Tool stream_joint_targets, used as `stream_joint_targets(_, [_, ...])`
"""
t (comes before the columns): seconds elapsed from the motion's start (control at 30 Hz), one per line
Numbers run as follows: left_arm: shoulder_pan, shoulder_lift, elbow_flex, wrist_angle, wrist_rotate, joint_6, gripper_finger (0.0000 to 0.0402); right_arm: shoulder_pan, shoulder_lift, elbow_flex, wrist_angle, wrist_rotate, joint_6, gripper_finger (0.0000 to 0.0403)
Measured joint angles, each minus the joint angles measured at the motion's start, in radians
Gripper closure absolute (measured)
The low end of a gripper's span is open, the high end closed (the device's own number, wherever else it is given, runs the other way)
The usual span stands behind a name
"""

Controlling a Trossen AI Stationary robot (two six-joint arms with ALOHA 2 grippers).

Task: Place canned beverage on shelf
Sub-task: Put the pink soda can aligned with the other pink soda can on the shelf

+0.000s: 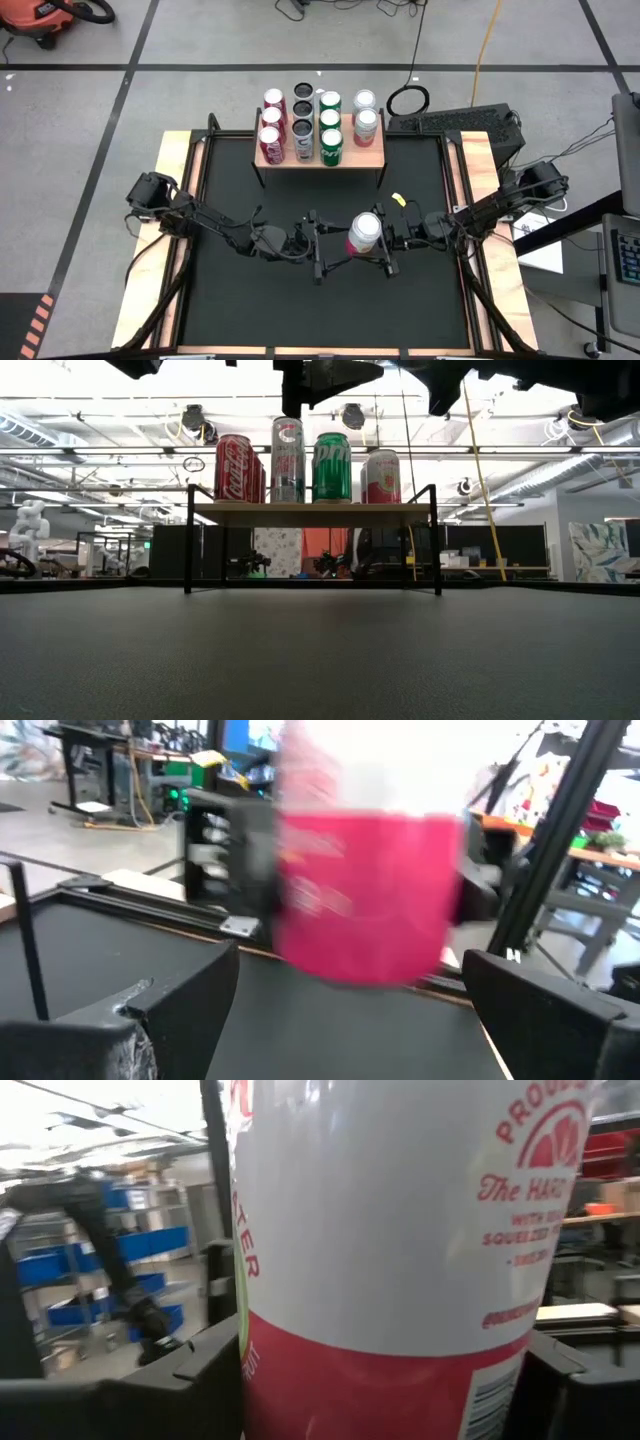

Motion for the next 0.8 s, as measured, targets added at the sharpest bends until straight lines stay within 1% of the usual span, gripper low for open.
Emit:
stream_joint_targets(0.17, [0.0, 0.002, 0.0, -0.003, 0.05, 0.001, 0.0011, -0.008, 0.0, 0.0, -0.009, 0.007, 0.021, 0.0124])
stream_joint_targets(0.37, [0.015, 0.0, 0.0, -0.001, 0.054, -0.021, 0.0011, -0.011, 0.0, 0.0, -0.019, -0.005, 0.044, 0.0124])
stream_joint_targets(0.53, [0.046, 0.004, 0.0, 0.0, 0.097, -0.044, 0.0011, -0.011, 0.0, 0.0, -0.022, -0.004, 0.045, 0.0124])
stream_joint_targets(0.67, [0.061, 0.004, 0.0, 0.0, 0.126, -0.029, 0.0011, -0.012, 0.0, 0.0, -0.022, -0.004, 0.045, 0.0124])
stream_joint_targets(0.8, [0.073, 0.005, 0.011, -0.005, 0.184, -0.028, 0.0011, -0.012, 0.0, 0.0, -0.022, -0.005, 0.046, 0.0124])
